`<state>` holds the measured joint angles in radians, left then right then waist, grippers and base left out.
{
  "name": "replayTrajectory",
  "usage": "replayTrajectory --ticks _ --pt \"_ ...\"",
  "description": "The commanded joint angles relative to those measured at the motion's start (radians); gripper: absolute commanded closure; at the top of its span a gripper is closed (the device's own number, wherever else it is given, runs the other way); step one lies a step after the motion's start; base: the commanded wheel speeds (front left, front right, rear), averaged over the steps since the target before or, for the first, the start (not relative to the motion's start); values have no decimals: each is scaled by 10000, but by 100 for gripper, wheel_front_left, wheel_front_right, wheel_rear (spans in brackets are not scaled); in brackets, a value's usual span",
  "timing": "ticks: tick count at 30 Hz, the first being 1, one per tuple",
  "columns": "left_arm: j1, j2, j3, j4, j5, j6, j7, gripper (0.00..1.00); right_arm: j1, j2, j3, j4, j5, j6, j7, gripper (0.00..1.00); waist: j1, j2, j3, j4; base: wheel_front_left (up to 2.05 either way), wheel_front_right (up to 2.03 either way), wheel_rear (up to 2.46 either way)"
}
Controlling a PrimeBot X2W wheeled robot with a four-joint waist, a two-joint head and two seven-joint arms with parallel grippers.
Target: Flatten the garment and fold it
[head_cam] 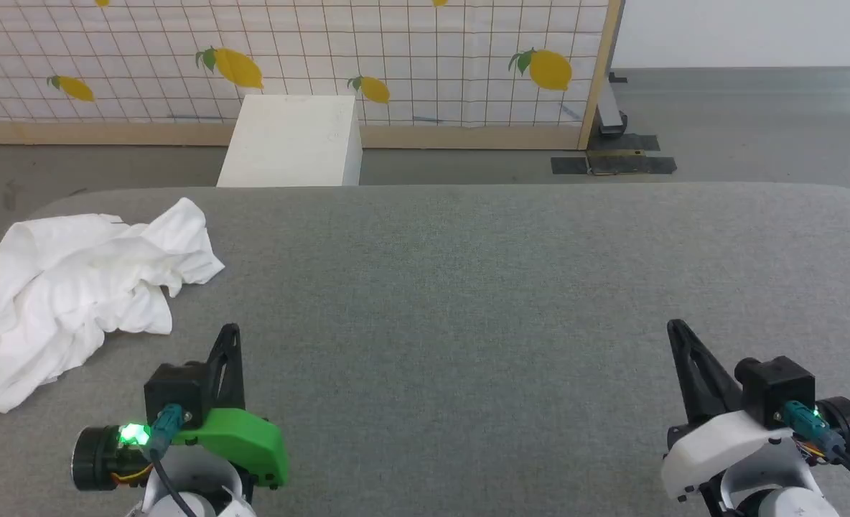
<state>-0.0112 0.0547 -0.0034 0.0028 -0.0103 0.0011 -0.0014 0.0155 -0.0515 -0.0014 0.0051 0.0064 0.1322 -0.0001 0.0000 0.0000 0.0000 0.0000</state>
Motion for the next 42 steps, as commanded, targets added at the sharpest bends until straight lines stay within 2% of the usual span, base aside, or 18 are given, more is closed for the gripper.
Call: replayTrajectory --ticks 1,22,42 --pt "0 0 0 0 -1 0 0 0 0 0 2 2 1 0 2 0 0 0 0 0 0 0 0" --pt "34 -5 -156 202 -368 116 -373 0 96 2 -42 301 476 -1 -375 0 0 0 15 145 0 0 0" --pt "150 -12 -168 314 -743 264 -787 0 192 4 -23 637 982 -3 -791 0 0 0 7 1178 0 0 0"
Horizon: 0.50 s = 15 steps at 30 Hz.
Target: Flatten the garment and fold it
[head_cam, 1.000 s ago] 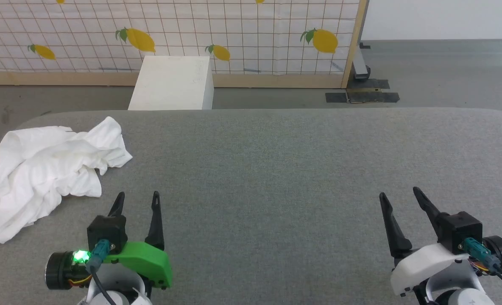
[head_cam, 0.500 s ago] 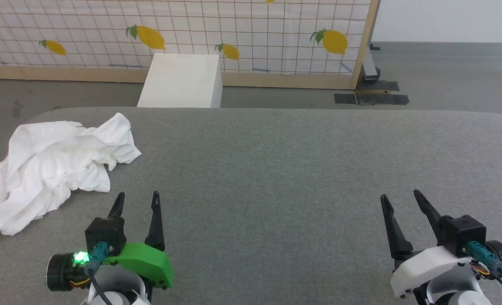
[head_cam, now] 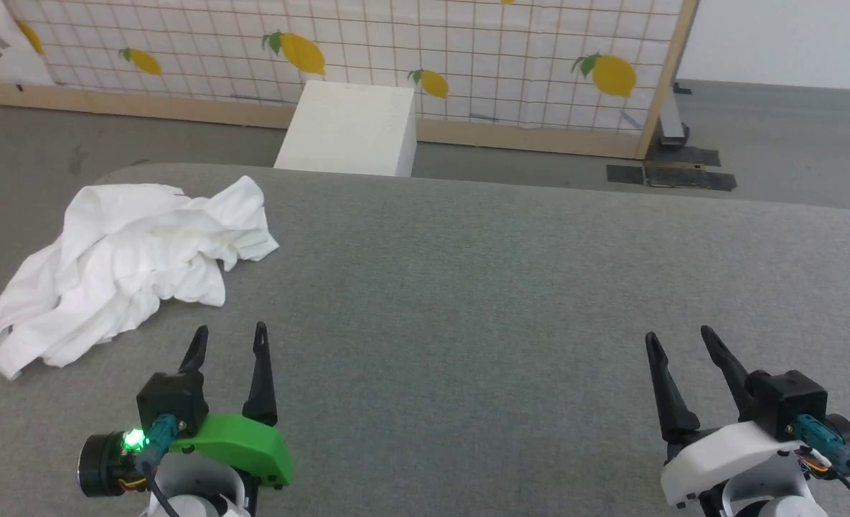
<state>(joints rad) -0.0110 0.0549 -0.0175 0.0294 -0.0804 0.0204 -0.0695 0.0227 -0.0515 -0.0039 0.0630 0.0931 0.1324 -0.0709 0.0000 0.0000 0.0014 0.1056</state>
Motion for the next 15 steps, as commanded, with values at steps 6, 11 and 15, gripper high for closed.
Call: replayTrajectory --ticks 6,11,15 --pt "200 -17 -42 93 -150 109 -229 0 173 4 20 144 267 -6 -207 0 0 0 -44 505 0 0 0" --pt "245 -18 -65 125 -224 137 -329 0 213 5 34 214 405 -7 -308 0 0 0 -69 828 0 0 0" --pt "279 -20 -65 148 -286 160 -411 0 227 5 58 276 517 -7 -389 0 0 0 -79 1073 0 0 0"
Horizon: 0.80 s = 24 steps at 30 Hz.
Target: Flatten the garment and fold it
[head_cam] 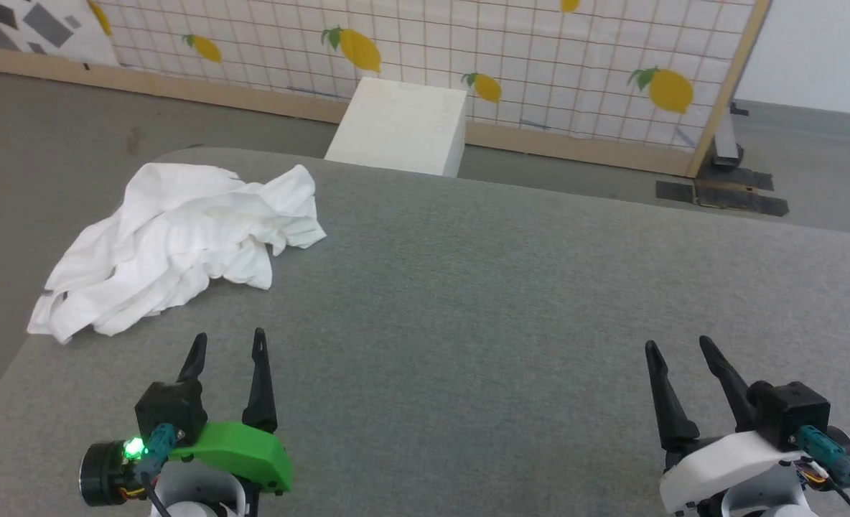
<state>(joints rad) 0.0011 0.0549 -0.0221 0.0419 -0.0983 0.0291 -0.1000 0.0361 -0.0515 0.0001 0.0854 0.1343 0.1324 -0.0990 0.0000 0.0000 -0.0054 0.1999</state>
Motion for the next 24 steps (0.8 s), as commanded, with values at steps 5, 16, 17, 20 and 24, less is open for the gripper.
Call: replayTrajectory --ticks 5,16,17,20,24 --pt "201 -22 -11 59 -183 96 -210 0 108 6 46 139 228 -8 -213 0 0 0 -23 414 0 0 0" --pt "259 -26 -49 128 -356 167 -438 0 157 7 128 309 423 -9 -442 0 0 0 -56 1017 0 0 0" --pt "267 -26 -50 130 -372 179 -457 0 153 7 138 320 438 -9 -460 0 0 0 -59 1057 0 0 0" --pt "305 -27 -46 139 -427 210 -520 0 143 7 168 363 513 -10 -524 0 0 0 -67 1188 0 0 0" --pt "341 -29 -58 156 -509 249 -602 0 143 8 196 415 604 -10 -606 0 0 0 -72 1362 0 0 0"
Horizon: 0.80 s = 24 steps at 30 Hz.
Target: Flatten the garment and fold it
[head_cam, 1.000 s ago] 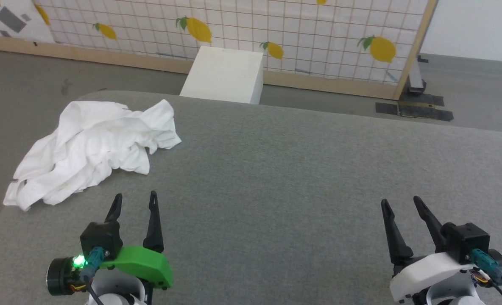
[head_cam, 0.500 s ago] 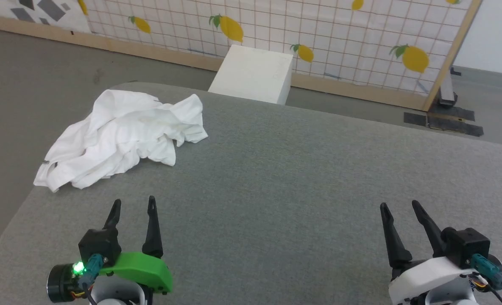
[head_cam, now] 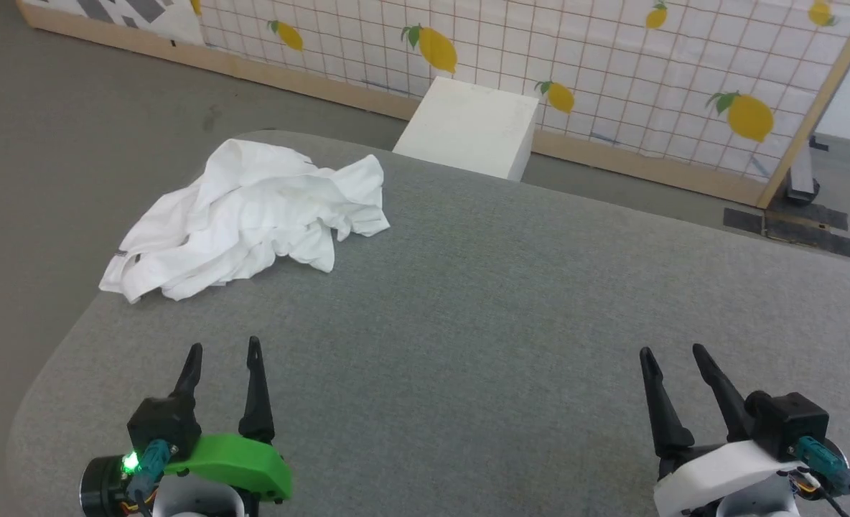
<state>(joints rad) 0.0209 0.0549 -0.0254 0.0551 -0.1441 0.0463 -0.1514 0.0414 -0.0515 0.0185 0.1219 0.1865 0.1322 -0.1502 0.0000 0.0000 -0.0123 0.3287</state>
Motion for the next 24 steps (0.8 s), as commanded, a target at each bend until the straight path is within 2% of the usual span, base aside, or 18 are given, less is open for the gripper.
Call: replayTrajectory --ticks 1,24 --pt "144 -29 -27 31 -67 84 -106 0 93 8 21 62 105 -9 -112 0 0 0 -7 113 0 0 0" --pt "239 -38 -77 202 -278 284 -579 0 170 10 134 425 638 -12 -588 0 0 0 14 1052 0 0 0"
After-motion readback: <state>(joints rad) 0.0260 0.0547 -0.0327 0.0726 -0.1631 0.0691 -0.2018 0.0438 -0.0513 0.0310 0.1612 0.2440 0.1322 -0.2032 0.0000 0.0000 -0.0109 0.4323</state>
